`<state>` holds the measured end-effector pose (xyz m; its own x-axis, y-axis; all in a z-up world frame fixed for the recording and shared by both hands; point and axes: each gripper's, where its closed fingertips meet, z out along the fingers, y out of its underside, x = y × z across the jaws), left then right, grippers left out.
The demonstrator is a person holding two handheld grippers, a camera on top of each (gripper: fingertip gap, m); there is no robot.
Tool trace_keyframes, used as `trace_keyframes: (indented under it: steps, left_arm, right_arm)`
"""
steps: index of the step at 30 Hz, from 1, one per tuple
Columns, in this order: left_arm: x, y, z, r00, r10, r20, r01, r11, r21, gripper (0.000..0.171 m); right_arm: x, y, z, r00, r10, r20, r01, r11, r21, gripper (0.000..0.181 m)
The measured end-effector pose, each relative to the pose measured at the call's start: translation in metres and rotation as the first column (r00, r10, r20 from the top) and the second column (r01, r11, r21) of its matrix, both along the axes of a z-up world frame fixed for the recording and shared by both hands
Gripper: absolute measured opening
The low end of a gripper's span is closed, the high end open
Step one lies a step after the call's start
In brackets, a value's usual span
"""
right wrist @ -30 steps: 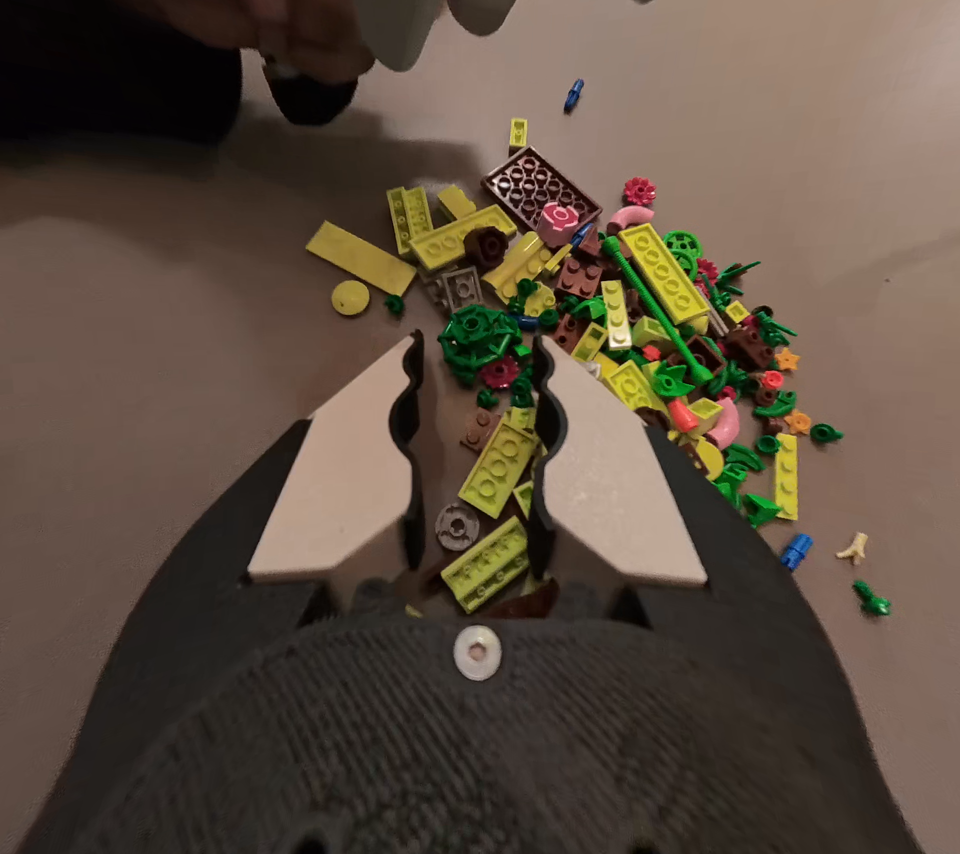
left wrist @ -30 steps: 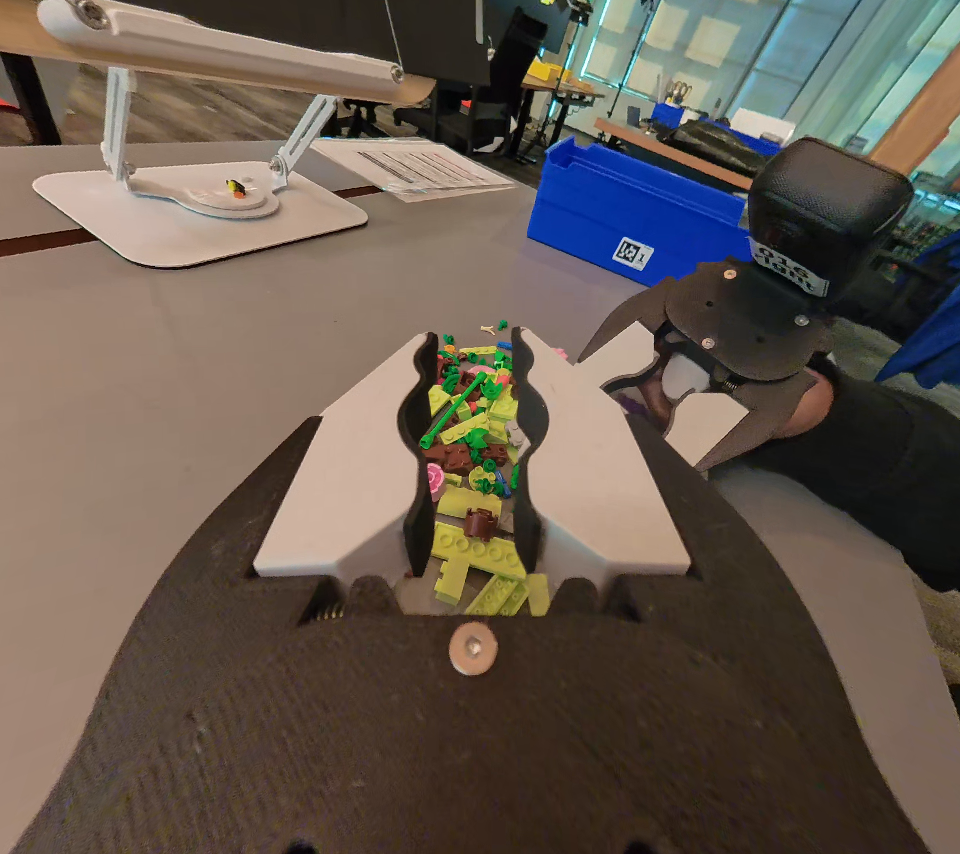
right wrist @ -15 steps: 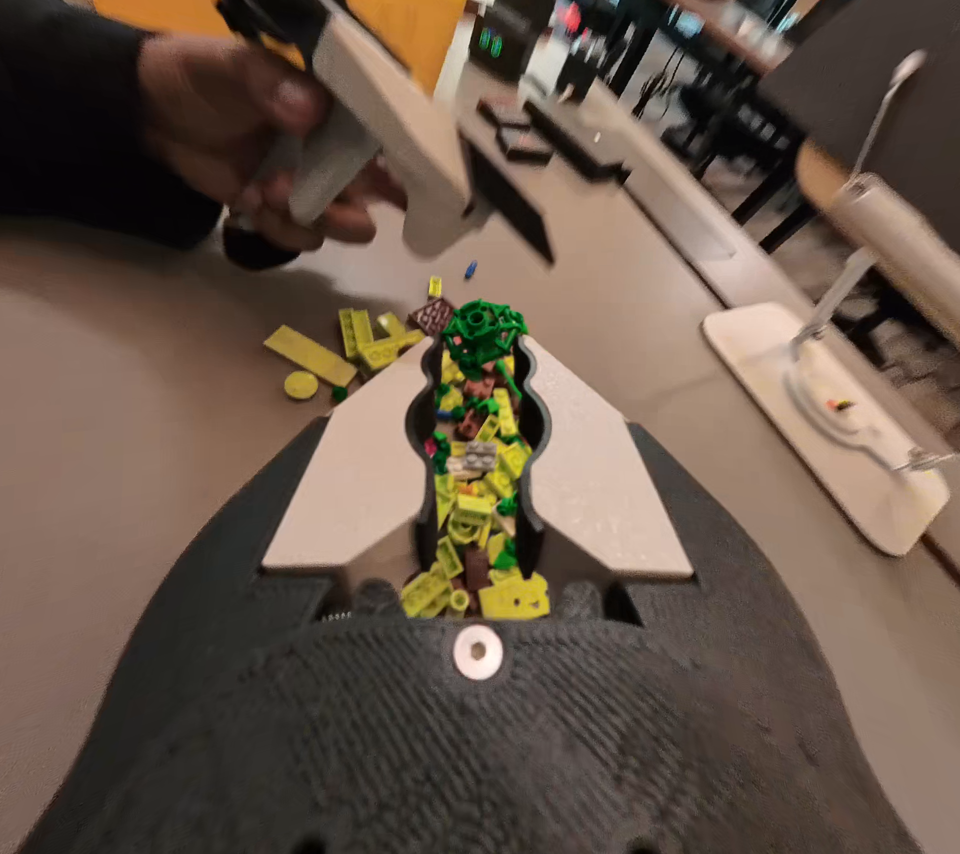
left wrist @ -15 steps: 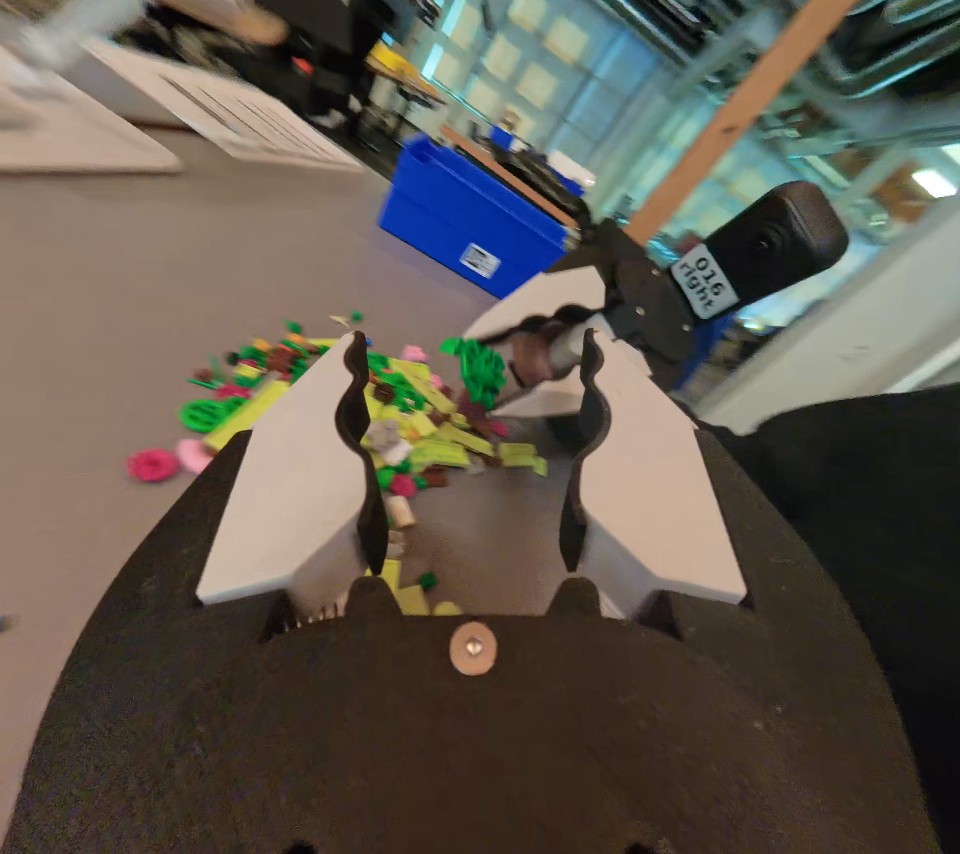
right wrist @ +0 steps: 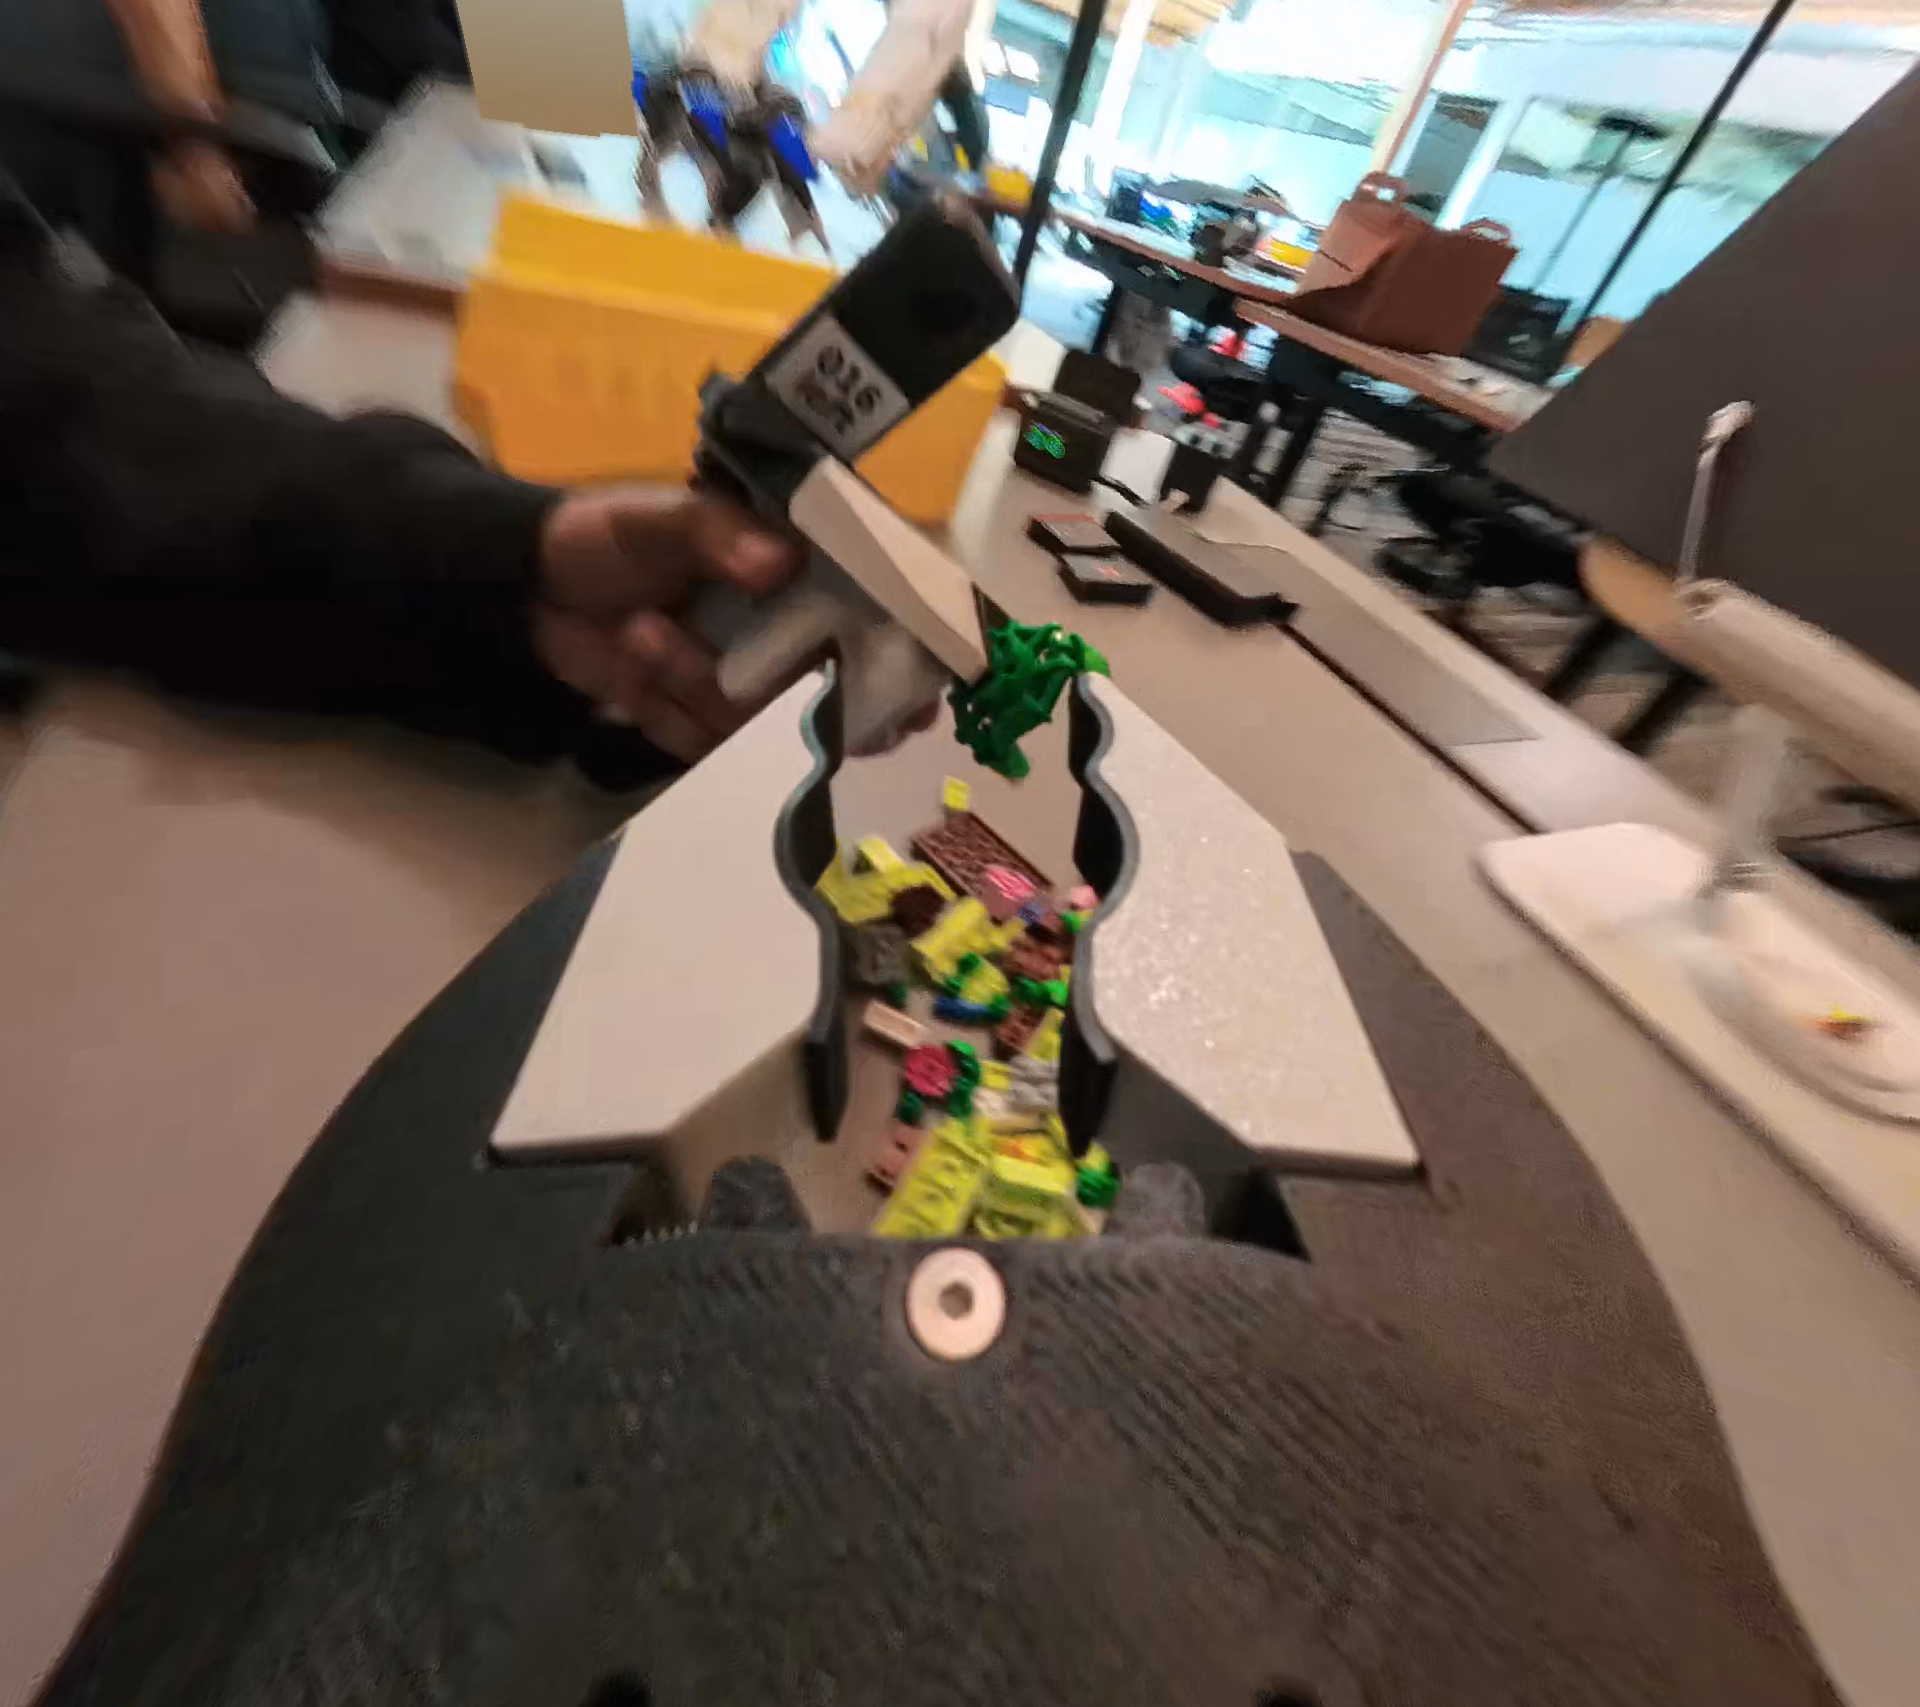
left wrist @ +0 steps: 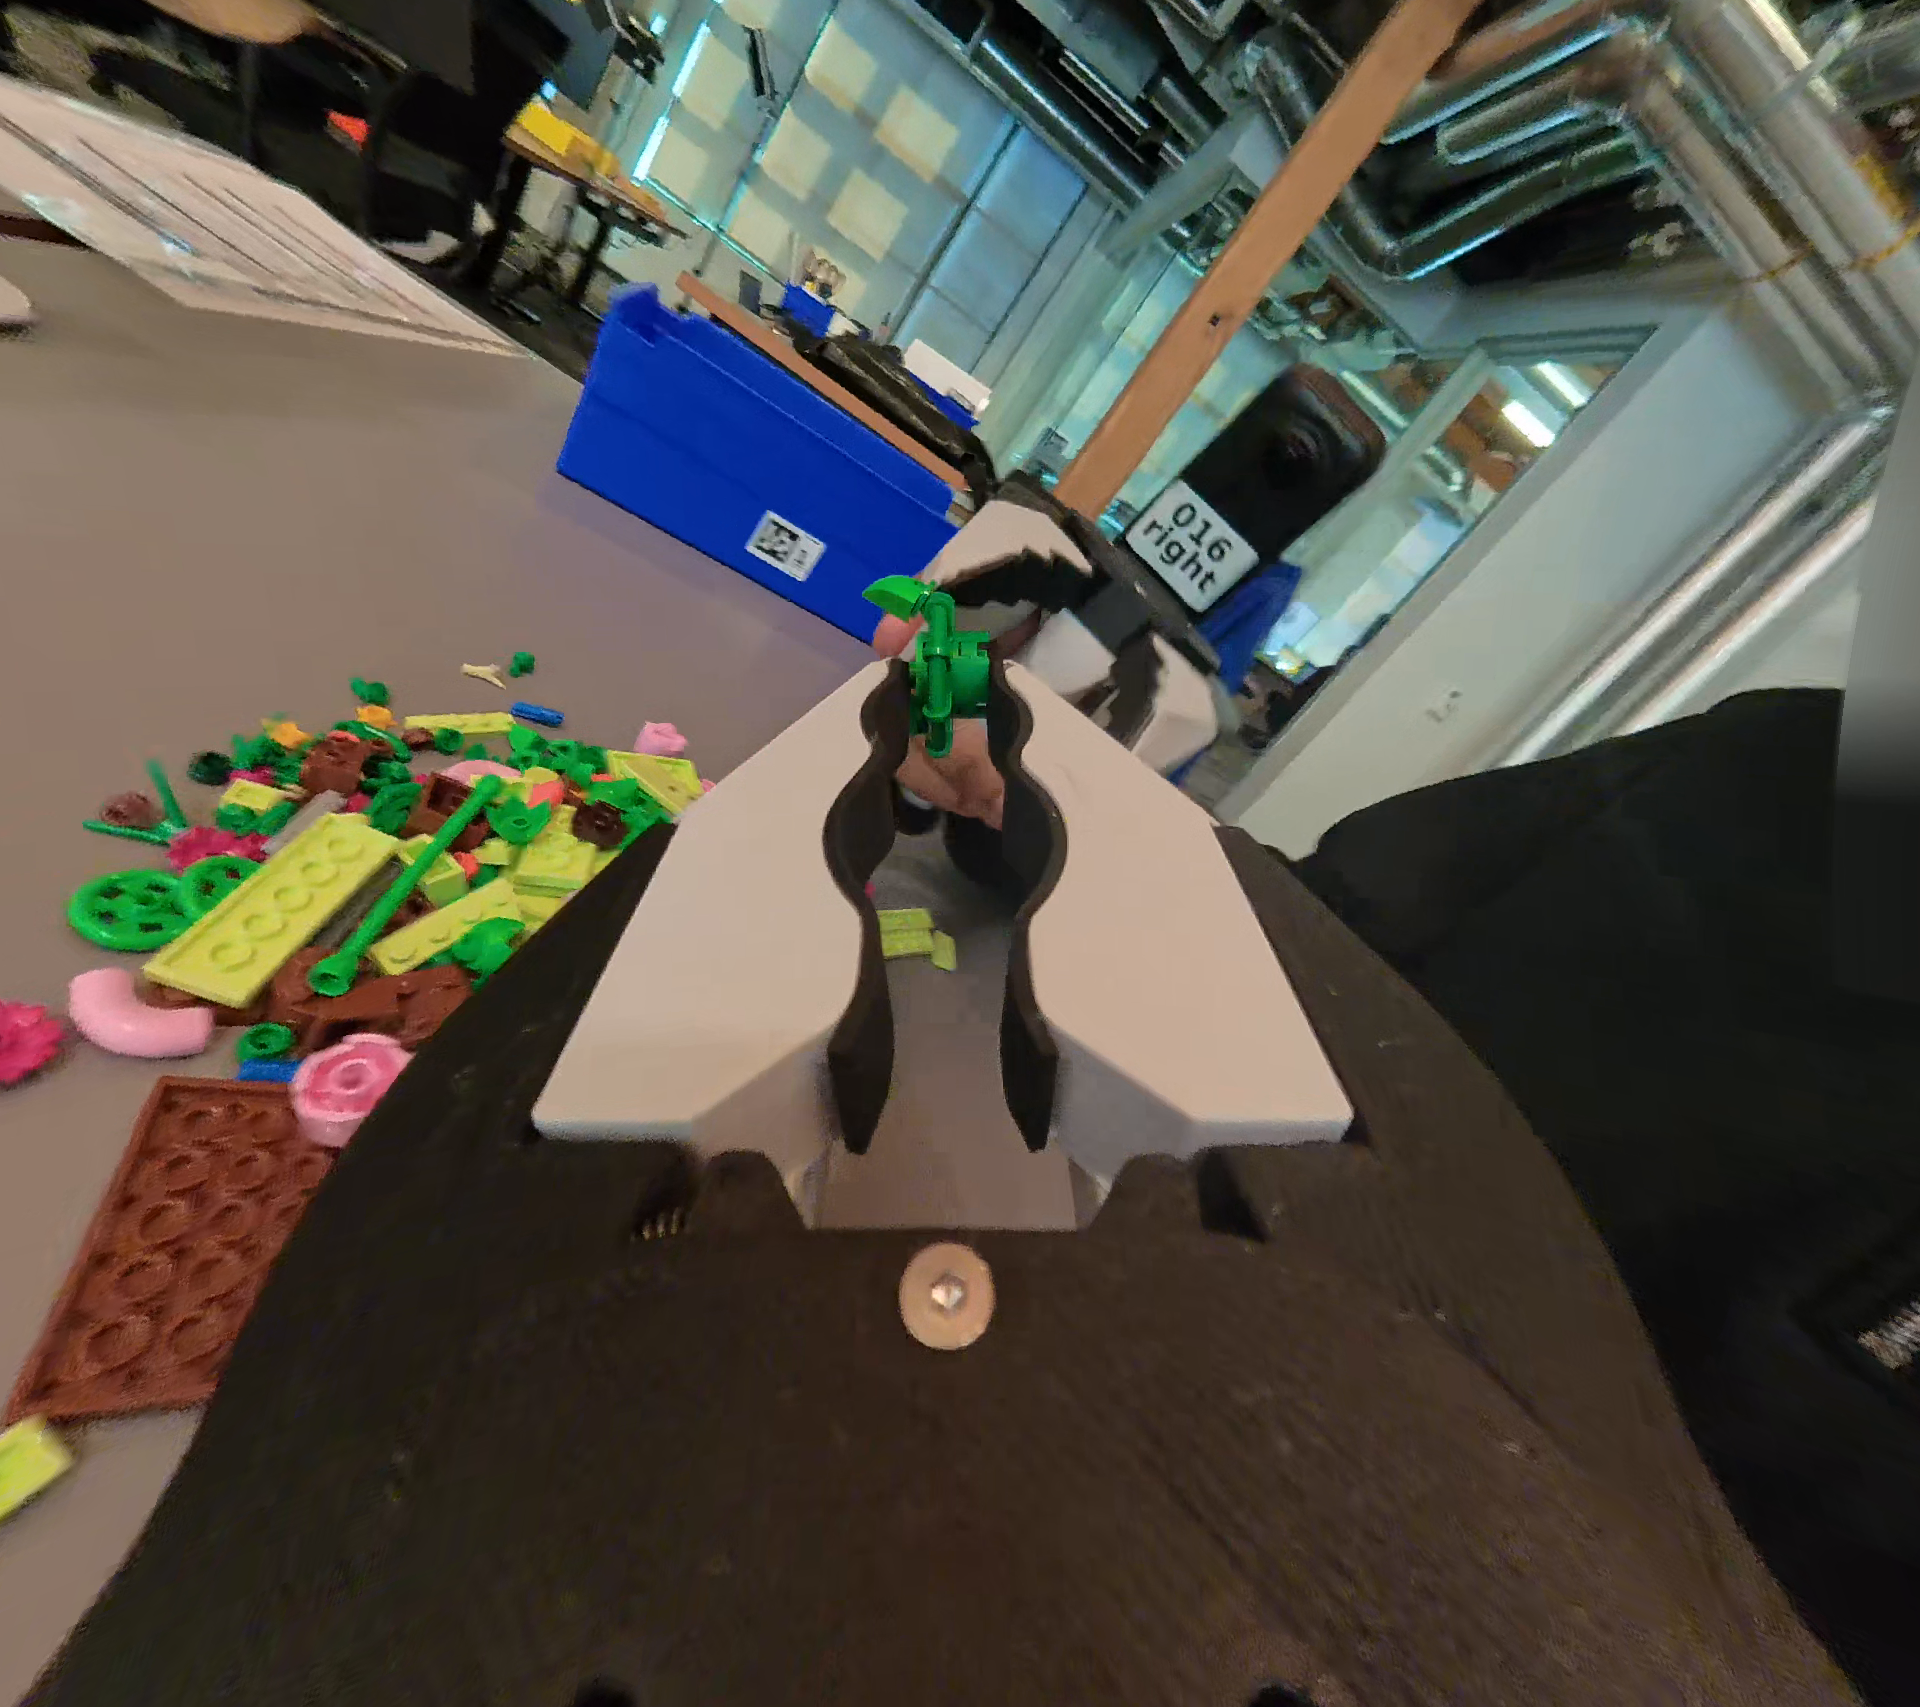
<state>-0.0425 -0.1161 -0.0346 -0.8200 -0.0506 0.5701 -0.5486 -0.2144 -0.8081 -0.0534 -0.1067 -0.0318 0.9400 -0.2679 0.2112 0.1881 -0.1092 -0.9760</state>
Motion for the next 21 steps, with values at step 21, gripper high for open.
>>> trace_keyframes:
  steps: [21]
  left_arm:
    - [-0.025,-0.01,-0.012,0.926,-0.071,0.371,-0.026,0.968,0.248,0.011]
  right_arm:
    - [0.004,-0.014,0.005,0.652,0.404,-0.641,-0.186,0.905,0.382,0.029]
